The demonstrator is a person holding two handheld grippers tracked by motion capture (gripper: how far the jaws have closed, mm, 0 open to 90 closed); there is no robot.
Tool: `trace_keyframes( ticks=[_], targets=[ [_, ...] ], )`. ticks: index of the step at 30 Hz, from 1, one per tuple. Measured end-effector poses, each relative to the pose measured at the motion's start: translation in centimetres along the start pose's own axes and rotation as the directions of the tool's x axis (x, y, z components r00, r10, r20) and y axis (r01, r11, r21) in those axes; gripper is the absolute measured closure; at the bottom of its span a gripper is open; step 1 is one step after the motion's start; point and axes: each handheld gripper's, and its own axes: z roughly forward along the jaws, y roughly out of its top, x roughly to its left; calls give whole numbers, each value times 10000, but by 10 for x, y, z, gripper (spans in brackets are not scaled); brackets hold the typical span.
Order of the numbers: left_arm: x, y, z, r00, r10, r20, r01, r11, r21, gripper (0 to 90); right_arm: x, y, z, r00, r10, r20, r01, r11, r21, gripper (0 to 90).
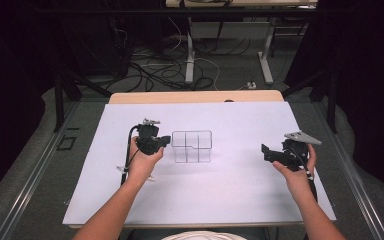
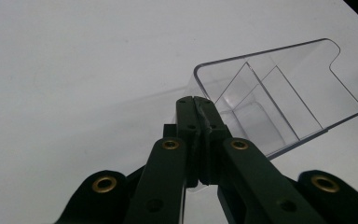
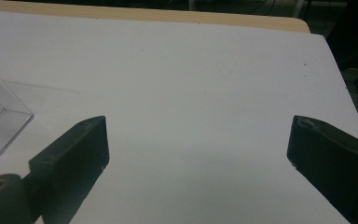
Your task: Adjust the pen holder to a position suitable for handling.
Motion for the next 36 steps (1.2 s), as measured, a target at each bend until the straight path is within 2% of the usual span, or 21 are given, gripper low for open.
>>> trace_keyframes(
  ticks=[4, 8, 11, 13, 17, 18, 20, 22, 26, 27, 31, 34, 36],
  targets=[
    [5, 0, -8, 9999, 160, 51, -158, 9995, -290, 827, 0, 1, -1, 10000, 18, 28, -18, 10000, 37, 52],
    [12, 0, -17, 9987, 498, 101, -492, 9973, -554, 726, 1, 1, -1, 10000, 1, -18, -1, 10000, 2, 52],
    [18, -2, -24, 9975, 712, -26, -712, 9948, -733, 647, 1, 2, -2, 10000, -19, -9, 19, 10000, -33, 52],
    [22, -3, -28, 9977, 668, -129, -677, 9935, -912, 601, 1, 2, -3, 10000, -33, 9, 33, 10000, -54, 52],
    [32, -3, -36, 9958, 853, -343, -890, 9882, -1250, 487, 2, 3, -3, 10000, -25, -8, 24, 10000, -70, 52],
    [35, -3, -39, 9944, 1000, -329, -1032, 9876, -1180, 463, 3, 3, -3, 10000, -17, 23, 17, 10000, -86, 52],
    [37, -5, -43, 9957, 891, -254, -918, 9854, -1434, 421, 3, 4, -4, 9999, -108, -27, 108, 9999, -86, 52],
    [41, -9, -47, 9949, 969, -265, -1000, 9809, -1667, 380, 5, 4, -5, 9999, -122, -46, 121, 9999, -115, 52],
    [48, -17, -56, 9958, 841, -367, -890, 9824, -1639, 316, 7, 5, -5, 9994, -310, -179, 307, 9994, -164, 52],
    [50, -19, -58, 9969, 712, -350, -760, 9831, -1668, 306, 8, 5, -5, 9994, -316, -154, 313, 9993, -207, 52],
    [61, -26, -68, 9977, 449, -501, -538, 9800, -1918, 233, 11, 7, -7, 9980, -577, -264, 572, 9982, -197, 52],
    [70, -31, -74, 9971, 387, -654, -511, 9784, -2004, 168, 14, 8, -8, 9974, -617, -383, 610, 9979, -204, 52],
    [75, -34, -76, 9971, 275, -715, -414, 9787, -2011, 156, 16, 8, -7, 9965, -625, -561, 618, 9980, -139, 53]
  ],
)
